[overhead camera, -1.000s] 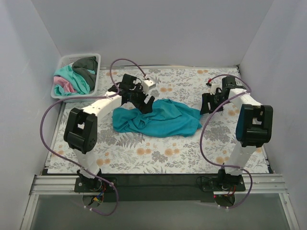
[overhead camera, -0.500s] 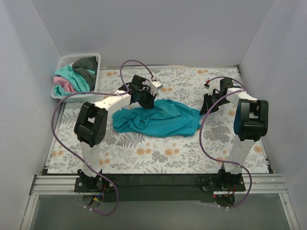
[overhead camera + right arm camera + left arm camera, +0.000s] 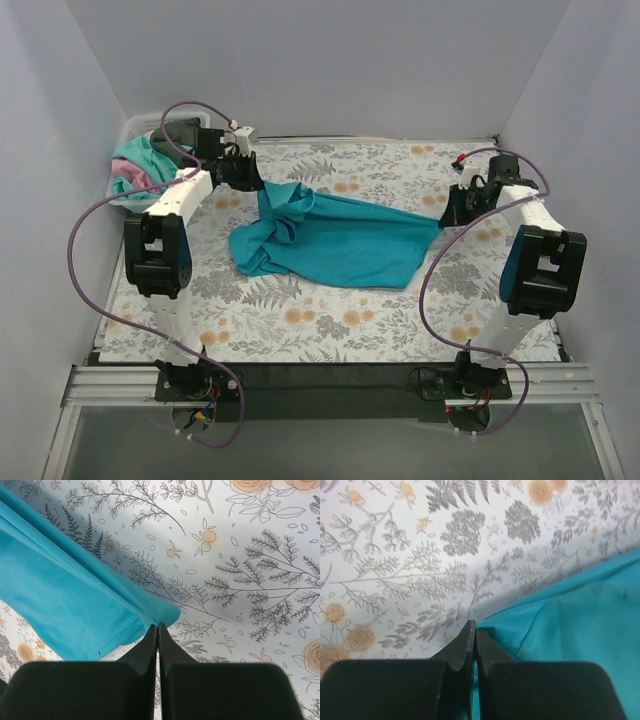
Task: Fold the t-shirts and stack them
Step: Flatten the tshirt out
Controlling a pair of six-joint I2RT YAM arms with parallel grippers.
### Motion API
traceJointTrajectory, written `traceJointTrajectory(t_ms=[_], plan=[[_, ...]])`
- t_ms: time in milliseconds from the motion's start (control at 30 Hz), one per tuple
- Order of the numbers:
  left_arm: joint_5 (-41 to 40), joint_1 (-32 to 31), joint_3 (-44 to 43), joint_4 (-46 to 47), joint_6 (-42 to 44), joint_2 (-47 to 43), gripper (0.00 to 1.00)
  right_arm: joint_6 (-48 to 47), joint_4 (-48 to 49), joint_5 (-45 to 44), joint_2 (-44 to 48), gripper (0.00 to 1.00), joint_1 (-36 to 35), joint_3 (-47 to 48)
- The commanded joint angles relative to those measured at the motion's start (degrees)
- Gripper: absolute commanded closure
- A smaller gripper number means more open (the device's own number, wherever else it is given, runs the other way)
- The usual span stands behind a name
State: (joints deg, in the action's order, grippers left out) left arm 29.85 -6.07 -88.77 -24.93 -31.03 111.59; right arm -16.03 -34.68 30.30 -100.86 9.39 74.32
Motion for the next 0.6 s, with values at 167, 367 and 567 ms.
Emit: traceJointTrajectory(t_ms=[167,367,567], plan=[[-0.1,3.8,-13.6,-2.1,-7.4,9.3,0.61,-3.1,-2.0,-3.0,-0.4,0.99,0.1,1.5],[4.2,3.8,-12.1,-4.3,-5.2,4.7,0.37,-2.4,-2.5,-2.4,-2.8,0.99,0.0,3.2],[-0.5,1.1,1.5,-7.1,3.9,-3.7,0.23,-2.0,-2.5,-2.9,-4.3,0.99,0.0,3.9]])
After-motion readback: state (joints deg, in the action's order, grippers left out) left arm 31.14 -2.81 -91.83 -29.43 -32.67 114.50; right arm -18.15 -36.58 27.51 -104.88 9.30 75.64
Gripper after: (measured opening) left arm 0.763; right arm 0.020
